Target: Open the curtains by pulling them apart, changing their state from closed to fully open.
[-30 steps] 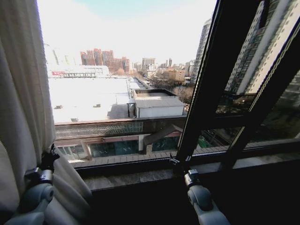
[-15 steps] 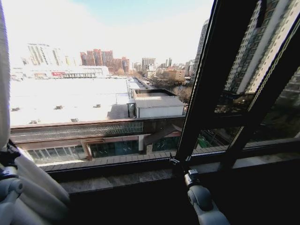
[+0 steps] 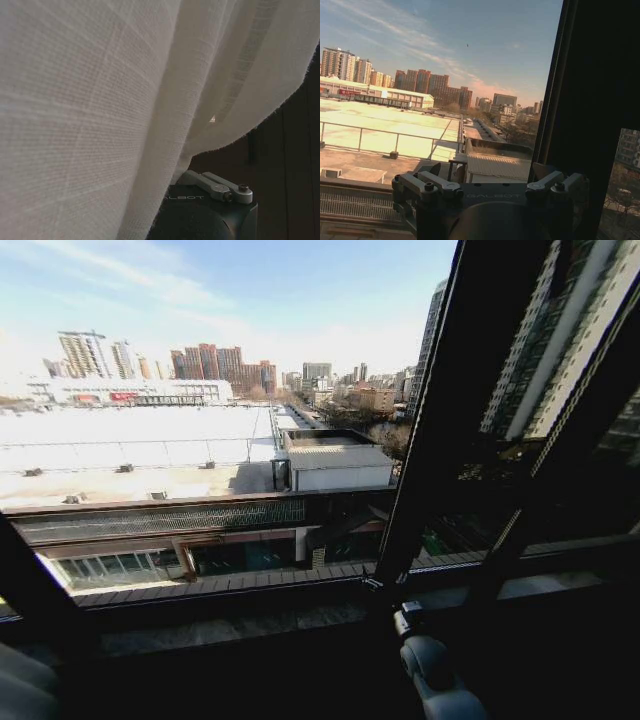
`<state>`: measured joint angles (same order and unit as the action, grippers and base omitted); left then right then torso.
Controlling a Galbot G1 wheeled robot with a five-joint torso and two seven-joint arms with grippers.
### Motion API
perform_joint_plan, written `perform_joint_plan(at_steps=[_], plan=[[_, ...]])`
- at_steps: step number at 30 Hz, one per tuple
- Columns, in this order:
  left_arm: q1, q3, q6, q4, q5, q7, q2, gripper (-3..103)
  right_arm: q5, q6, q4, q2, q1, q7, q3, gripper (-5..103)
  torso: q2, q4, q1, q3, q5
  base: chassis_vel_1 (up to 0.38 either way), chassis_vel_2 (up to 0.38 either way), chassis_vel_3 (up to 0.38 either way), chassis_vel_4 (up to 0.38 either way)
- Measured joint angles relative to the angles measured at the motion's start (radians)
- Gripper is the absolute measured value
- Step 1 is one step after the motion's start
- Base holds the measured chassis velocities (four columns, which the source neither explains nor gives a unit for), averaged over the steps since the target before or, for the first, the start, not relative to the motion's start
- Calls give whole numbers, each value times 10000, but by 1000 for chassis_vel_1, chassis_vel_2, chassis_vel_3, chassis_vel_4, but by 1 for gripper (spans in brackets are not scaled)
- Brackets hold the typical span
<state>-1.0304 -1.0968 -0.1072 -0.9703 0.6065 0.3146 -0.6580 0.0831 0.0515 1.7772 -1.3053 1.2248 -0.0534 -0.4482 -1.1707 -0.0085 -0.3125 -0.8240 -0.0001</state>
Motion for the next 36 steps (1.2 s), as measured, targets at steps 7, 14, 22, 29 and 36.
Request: perform_joint_plan(at_steps=[7, 14, 22, 29, 36], plan=[[-150, -19, 7, -417, -196, 14, -241, 0, 0, 0, 0, 0, 0, 0, 0, 100, 0, -4, 0, 0, 0, 0, 0, 0, 0], [-377, 51, 29, -828, -441, 110, -633, 0, 0, 0, 0, 0, 0, 0, 0, 100, 0, -2, 1, 0, 1, 0, 0, 0, 0], [-825, -70, 186, -1745, -1052, 96, -1162, 15, 0, 0, 0, 0, 0, 0, 0, 100, 0, -3, 0, 0, 4, 0, 0, 0, 0], [-1680, -350, 136, -3513, -1859, 267, -2067, 43, 0, 0, 0, 0, 0, -1, 0, 100, 0, -2, 0, 0, 6, 0, 0, 0, 0], [-2785, -66, 51, -6217, -2515, 344, -3778, 71, 0, 0, 0, 0, 0, 0, 0, 100, 0, -3, 0, 0, 3, 0, 0, 0, 0]])
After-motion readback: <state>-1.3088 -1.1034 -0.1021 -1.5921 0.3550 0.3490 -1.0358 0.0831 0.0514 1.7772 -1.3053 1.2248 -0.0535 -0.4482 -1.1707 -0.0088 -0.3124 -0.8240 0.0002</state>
